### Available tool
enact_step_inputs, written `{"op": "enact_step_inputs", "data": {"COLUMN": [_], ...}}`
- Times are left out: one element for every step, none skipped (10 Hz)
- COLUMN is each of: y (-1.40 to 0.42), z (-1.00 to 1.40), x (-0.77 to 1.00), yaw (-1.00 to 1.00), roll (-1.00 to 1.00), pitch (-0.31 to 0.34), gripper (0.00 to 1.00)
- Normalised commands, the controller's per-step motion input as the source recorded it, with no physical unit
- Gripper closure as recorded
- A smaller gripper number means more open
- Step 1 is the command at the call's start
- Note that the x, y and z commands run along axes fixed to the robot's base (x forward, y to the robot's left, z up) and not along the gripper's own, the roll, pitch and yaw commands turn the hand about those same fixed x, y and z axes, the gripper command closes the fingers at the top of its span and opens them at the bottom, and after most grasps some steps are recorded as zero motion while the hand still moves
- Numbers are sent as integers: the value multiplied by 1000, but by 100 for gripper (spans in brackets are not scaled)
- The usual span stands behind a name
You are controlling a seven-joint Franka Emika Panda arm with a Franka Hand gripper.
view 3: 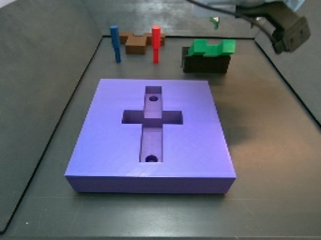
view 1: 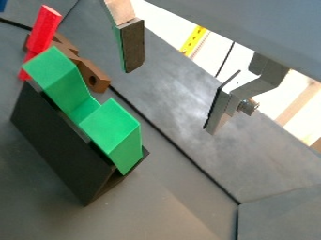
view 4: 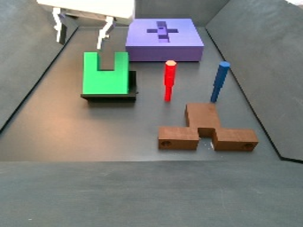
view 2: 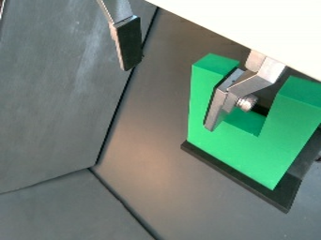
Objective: Pick up the green object. Move up. Place the green object on the fixture. Regrasp the green object. Move to above the board. Insert the green object.
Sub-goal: Regrasp the green object.
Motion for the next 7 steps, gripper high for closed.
{"op": "enact_step_inputs", "data": {"y": [-17, -94, -169, -189, -180, -57, -40], "z": [-117, -174, -123, -131, -126, -109, -74], "x": [0, 20, 197, 297, 366, 146, 249], "yaw": [537, 717, 720, 691, 640, 340, 234], "roll": [211, 237, 297, 243, 106, 0, 60], "pitch": [-23, 0, 0, 0, 0, 0, 0], "gripper": [0, 0, 0, 0, 0, 0, 0]}}
